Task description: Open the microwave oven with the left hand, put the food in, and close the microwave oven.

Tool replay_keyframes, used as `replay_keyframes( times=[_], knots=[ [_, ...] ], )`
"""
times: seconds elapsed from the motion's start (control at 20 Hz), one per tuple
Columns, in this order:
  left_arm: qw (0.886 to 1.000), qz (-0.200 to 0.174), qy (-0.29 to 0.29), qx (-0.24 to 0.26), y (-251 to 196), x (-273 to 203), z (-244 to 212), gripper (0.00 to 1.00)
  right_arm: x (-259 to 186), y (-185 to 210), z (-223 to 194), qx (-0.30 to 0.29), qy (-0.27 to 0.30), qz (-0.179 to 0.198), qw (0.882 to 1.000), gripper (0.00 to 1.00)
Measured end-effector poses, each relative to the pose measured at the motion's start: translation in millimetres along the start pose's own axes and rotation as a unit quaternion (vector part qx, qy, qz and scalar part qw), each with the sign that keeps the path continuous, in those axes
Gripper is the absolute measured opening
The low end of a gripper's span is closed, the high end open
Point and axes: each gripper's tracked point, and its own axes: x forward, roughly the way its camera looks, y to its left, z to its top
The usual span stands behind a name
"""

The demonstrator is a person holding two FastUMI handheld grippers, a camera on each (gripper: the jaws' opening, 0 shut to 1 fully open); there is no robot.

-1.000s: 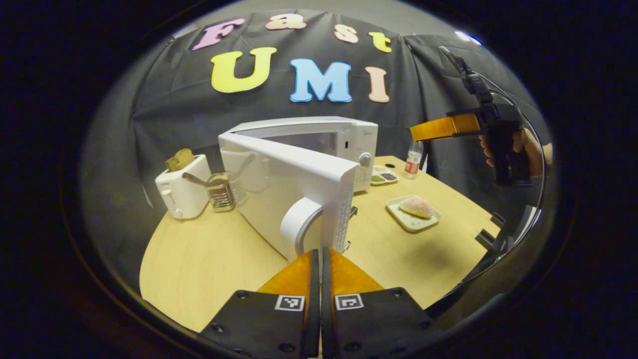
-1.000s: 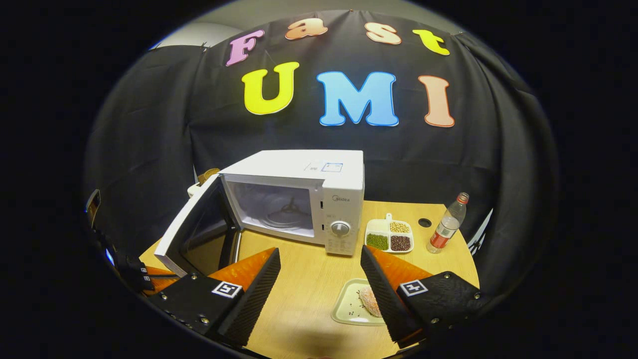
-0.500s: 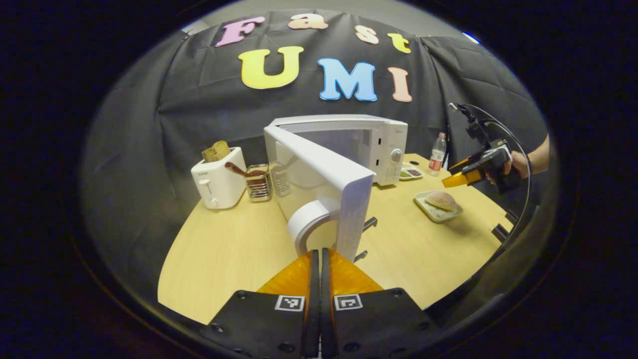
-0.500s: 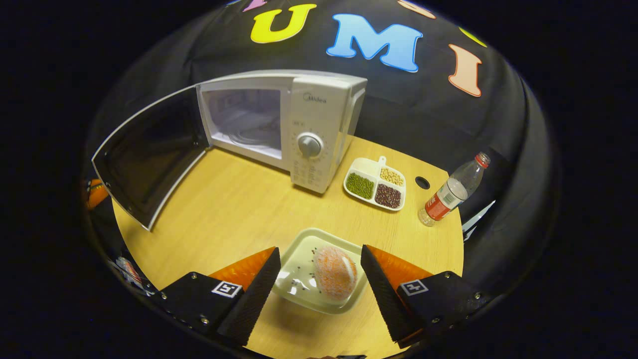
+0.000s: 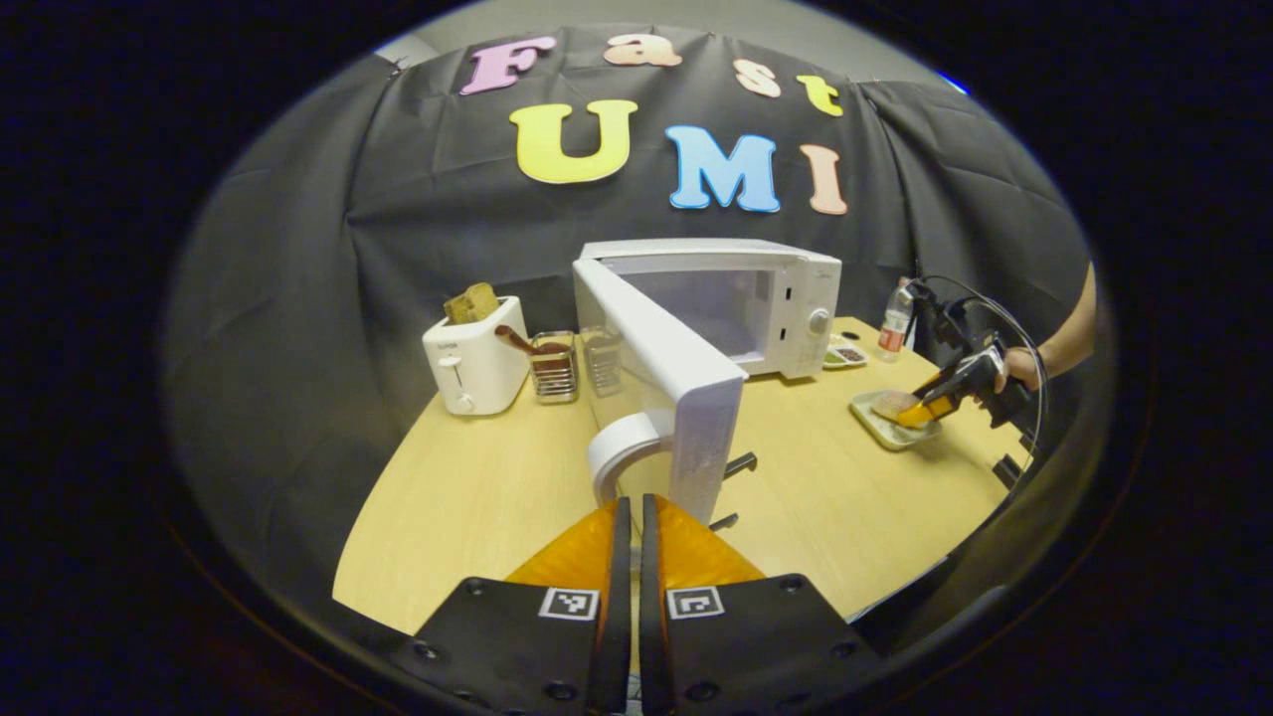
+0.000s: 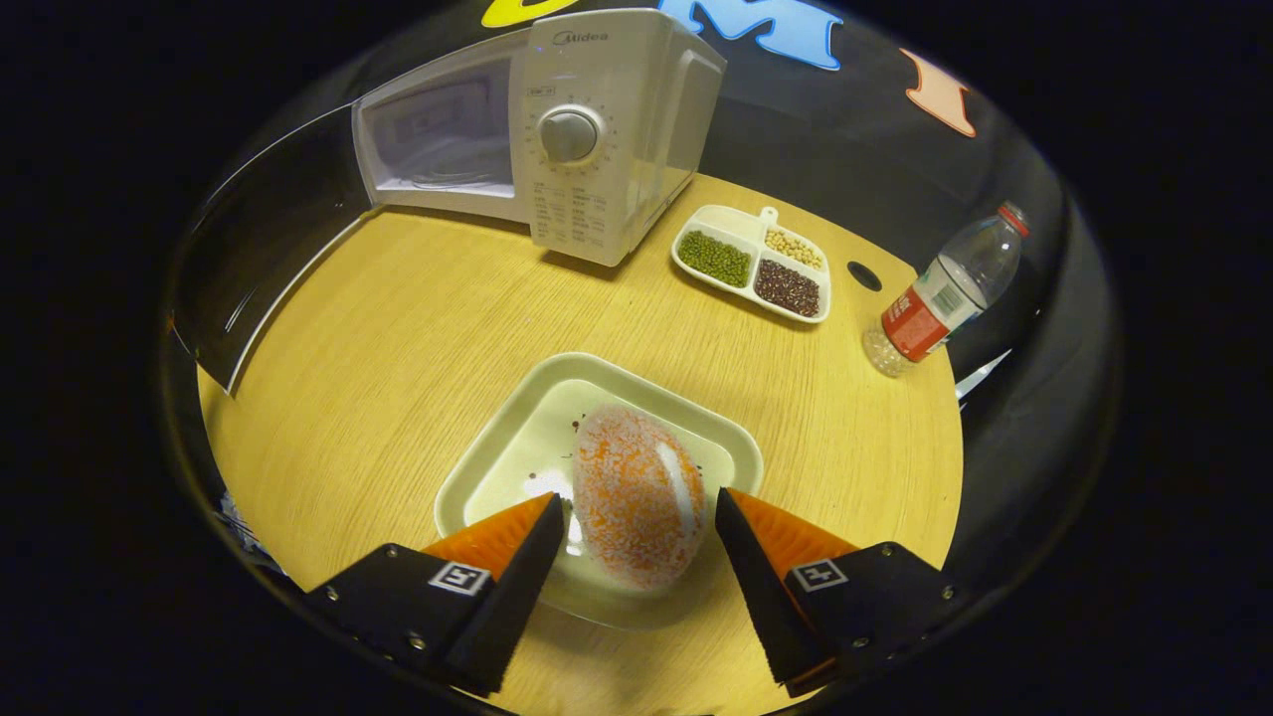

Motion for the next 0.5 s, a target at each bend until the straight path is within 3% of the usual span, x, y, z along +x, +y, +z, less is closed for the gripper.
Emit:
replay_keyframes(
  times=[0.05,0.1,0.15,0.2,0.3,0.5],
  knots=[
    [1.000,0.003,-0.002,-0.011,-2.0,-9.6,3.4,0.12,-1.4,-1.3,1.3,-0.001,-0.003,0.000,1.000,0.82],
    [1.000,0.007,-0.008,-0.020,-5.9,-15.0,9.2,0.29,-6.6,-0.1,7.6,-0.004,-0.012,0.001,1.000,0.67],
    [0.999,0.011,-0.019,-0.026,-9.0,-22.8,17.7,0.47,-13.7,-1.7,13.7,-0.010,-0.026,-0.007,1.000,0.67],
    [0.999,0.020,-0.032,-0.028,-10.0,-26.8,29.7,0.64,-23.0,-0.8,22.5,-0.018,-0.040,-0.014,0.999,0.58],
    [0.997,0.034,-0.057,-0.028,-14.9,-40.2,49.0,0.98,-44.4,11.6,42.8,-0.036,-0.075,-0.015,0.996,0.58],
    [0.993,0.039,-0.108,-0.035,-26.9,-59.2,99.1,0.98,-83.9,41.8,91.8,-0.103,-0.147,-0.024,0.983,0.58]
  ],
)
